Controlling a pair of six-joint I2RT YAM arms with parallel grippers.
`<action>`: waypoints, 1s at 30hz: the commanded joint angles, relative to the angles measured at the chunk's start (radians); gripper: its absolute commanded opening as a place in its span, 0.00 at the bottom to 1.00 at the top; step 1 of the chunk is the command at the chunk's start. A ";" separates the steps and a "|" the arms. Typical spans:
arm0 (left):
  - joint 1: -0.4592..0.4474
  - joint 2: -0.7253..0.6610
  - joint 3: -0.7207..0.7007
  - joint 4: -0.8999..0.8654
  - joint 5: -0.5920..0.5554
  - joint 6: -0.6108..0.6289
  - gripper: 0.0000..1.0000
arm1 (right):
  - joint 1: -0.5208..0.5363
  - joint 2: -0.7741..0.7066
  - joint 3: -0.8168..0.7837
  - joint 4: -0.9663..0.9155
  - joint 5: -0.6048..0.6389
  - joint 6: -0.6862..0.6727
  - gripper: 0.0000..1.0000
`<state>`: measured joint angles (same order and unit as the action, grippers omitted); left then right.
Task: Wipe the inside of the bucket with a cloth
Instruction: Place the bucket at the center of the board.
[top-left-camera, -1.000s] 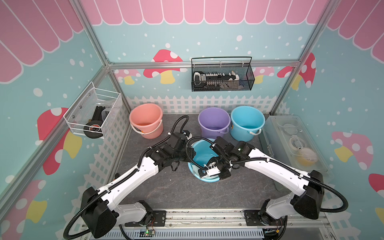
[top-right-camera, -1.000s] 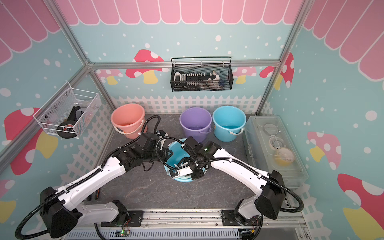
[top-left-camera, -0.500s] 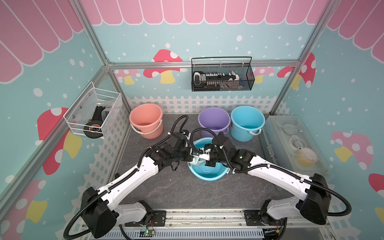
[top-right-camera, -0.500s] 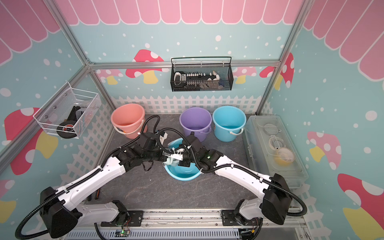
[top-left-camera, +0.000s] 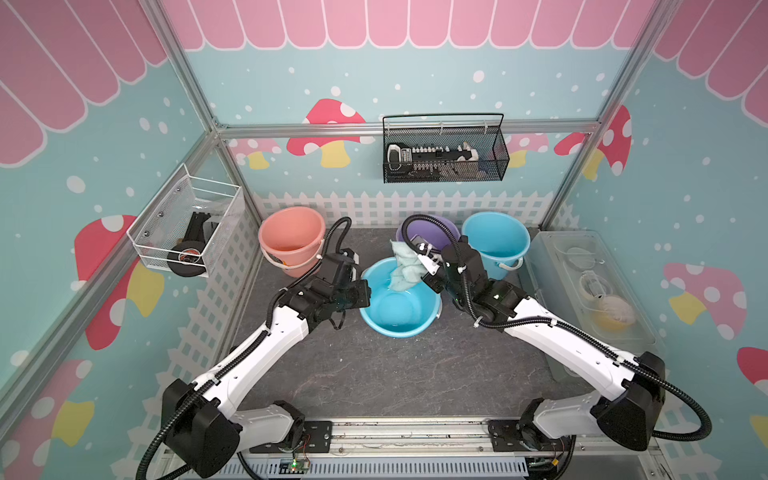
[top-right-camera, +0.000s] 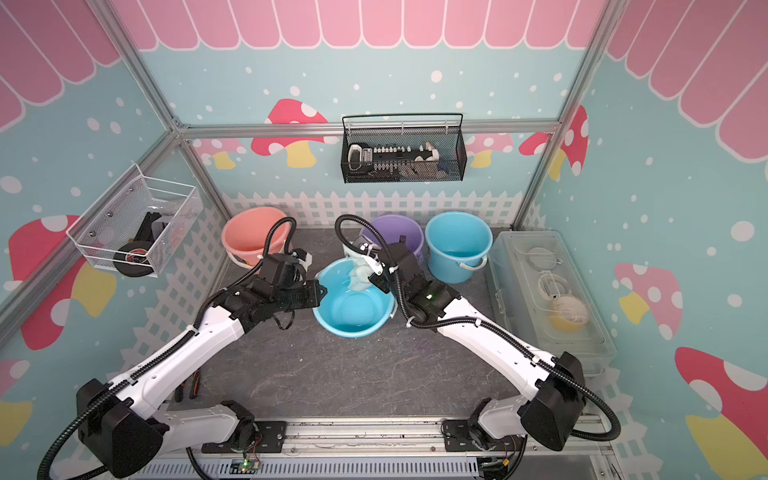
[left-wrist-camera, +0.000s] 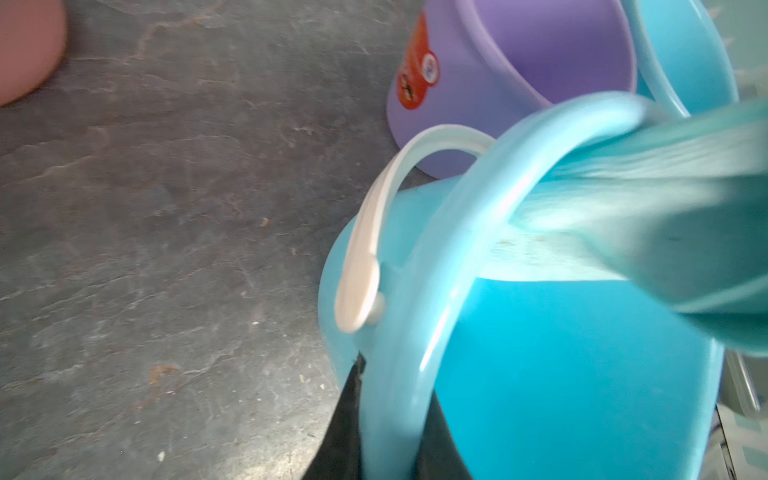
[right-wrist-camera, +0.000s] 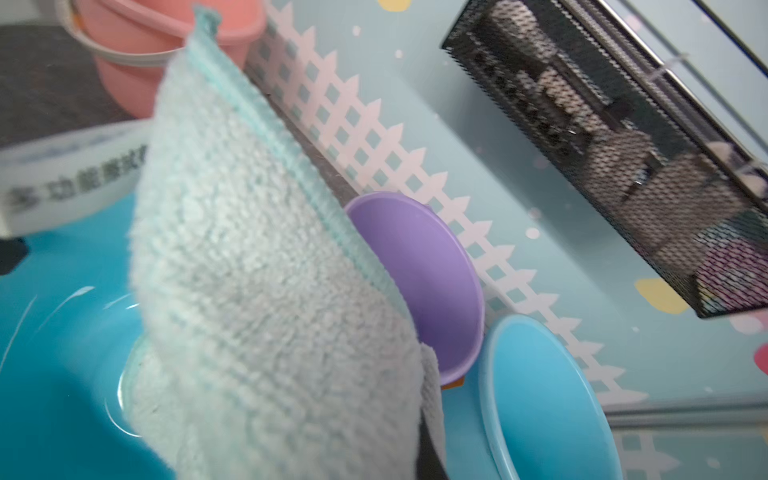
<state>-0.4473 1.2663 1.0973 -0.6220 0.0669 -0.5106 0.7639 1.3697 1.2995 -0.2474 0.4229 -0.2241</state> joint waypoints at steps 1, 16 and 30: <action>0.089 0.029 0.053 -0.006 0.006 -0.032 0.00 | -0.036 -0.022 0.050 -0.079 0.086 0.124 0.00; 0.327 0.415 0.397 -0.022 0.008 -0.035 0.00 | -0.057 -0.088 0.058 -0.102 0.123 0.047 0.00; 0.350 0.716 0.684 -0.024 0.067 -0.115 0.00 | -0.071 -0.157 0.020 -0.119 0.168 0.020 0.00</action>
<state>-0.0937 1.9377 1.7248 -0.6613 0.1169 -0.5823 0.6987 1.2327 1.3289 -0.3634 0.5755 -0.2058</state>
